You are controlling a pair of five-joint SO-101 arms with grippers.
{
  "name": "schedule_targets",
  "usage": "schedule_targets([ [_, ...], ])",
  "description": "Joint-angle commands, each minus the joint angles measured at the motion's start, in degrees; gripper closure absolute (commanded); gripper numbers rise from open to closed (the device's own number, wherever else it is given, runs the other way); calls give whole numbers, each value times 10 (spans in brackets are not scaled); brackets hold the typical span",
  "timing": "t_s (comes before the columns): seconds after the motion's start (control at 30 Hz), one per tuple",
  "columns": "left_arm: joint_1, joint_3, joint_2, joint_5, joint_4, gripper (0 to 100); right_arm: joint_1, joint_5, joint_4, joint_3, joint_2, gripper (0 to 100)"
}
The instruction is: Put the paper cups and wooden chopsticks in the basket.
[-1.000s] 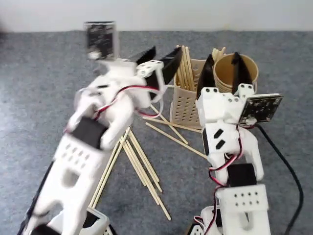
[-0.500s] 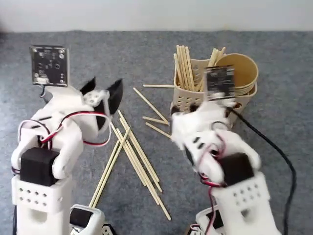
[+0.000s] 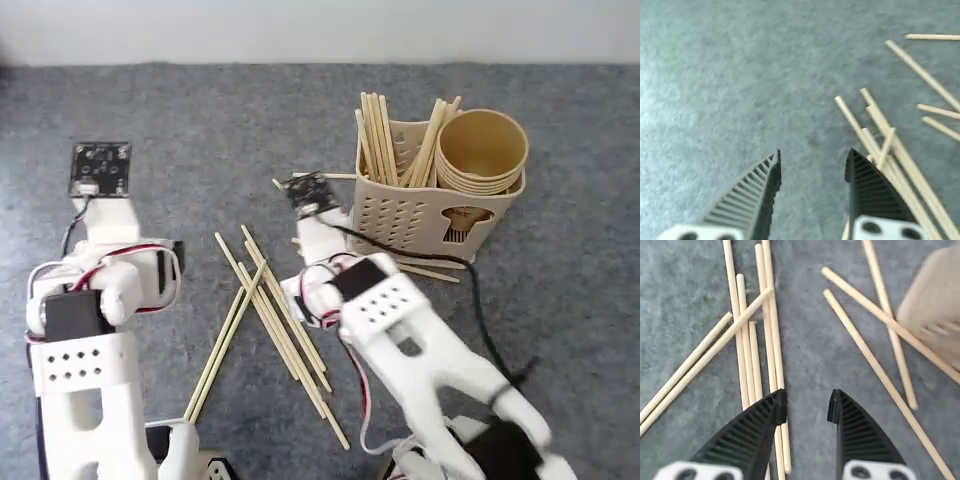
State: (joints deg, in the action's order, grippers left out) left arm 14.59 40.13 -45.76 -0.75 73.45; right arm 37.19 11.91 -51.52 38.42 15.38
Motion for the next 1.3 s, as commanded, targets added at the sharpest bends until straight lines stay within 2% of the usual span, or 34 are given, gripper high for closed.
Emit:
schedule_targets([
  [0.0,33,28,-13,25,-31,798,19,-16,74,-19,-70,854],
  [0.2,61,84,-13,25,-68,798,24,-16,90,-115,-212,854],
  [0.4,61,119,-13,25,-90,798,27,-17,91,-172,-278,855],
  [0.73,61,135,-14,22,-109,798,44,-48,94,-187,-311,855],
  [1.03,61,135,-14,22,-108,798,47,-47,85,-183,-234,855],
  [1.27,61,135,-14,22,-108,798,58,-45,63,-184,-238,855],
])
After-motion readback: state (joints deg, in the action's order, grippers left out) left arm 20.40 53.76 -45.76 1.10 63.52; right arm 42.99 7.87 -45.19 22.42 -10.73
